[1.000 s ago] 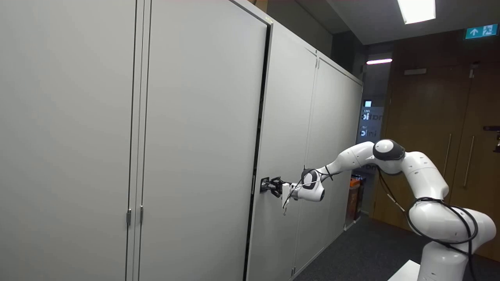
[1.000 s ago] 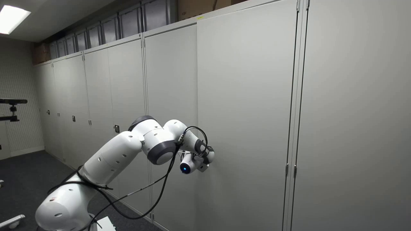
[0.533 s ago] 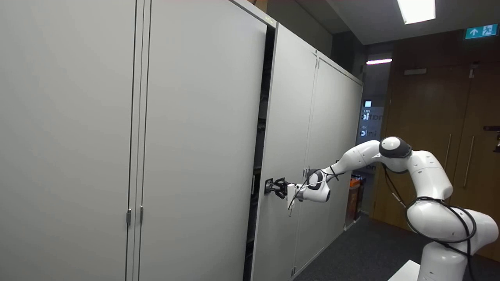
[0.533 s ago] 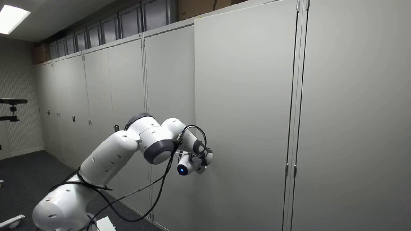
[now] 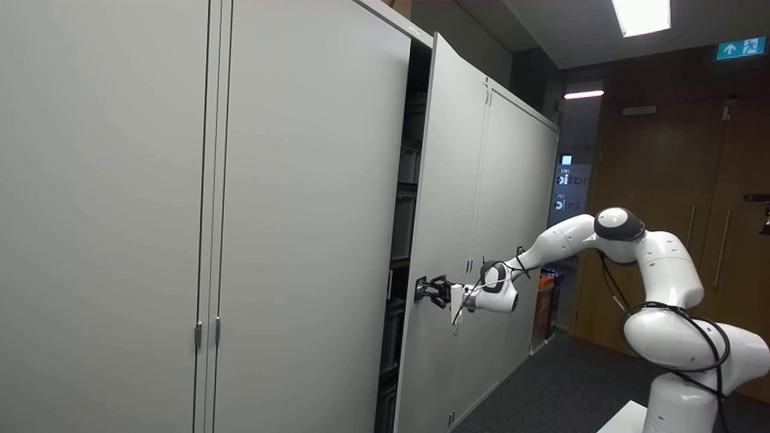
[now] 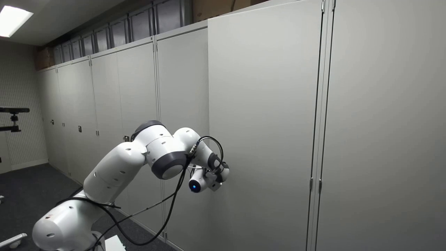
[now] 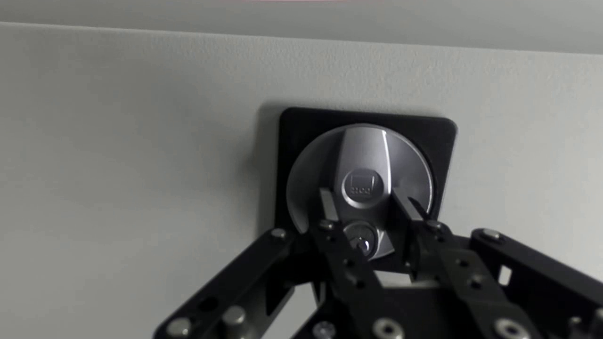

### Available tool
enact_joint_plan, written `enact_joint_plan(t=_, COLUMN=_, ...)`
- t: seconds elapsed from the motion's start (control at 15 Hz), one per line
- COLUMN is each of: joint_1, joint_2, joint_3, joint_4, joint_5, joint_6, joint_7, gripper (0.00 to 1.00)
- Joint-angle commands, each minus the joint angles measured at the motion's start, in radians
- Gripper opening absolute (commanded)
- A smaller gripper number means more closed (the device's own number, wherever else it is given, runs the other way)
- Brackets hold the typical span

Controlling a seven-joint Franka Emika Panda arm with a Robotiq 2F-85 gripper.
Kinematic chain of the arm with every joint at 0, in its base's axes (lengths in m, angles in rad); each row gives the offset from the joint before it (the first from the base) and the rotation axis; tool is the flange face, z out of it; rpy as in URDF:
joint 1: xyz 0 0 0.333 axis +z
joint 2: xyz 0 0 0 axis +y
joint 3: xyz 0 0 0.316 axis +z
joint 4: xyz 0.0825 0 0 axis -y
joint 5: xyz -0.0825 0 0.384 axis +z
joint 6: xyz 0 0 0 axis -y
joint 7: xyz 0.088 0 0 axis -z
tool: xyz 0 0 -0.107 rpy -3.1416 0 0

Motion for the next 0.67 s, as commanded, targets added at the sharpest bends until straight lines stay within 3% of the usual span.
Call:
enact_joint_plan(t=0.0, joint_1=-0.099, joint_2=-0.085, joint_3=0.100, joint_4=-0.104, joint_5=-0.008, joint_6=-0.041, joint_7=0.017, gripper=0.08)
enact_joint_plan(t=0.6, joint_1=-0.278, joint_2=-0.072, joint_3=0.230, joint_4=-0.214, joint_5=-0.055, joint_6=-0.019, joint_7=-0.013, gripper=0.08)
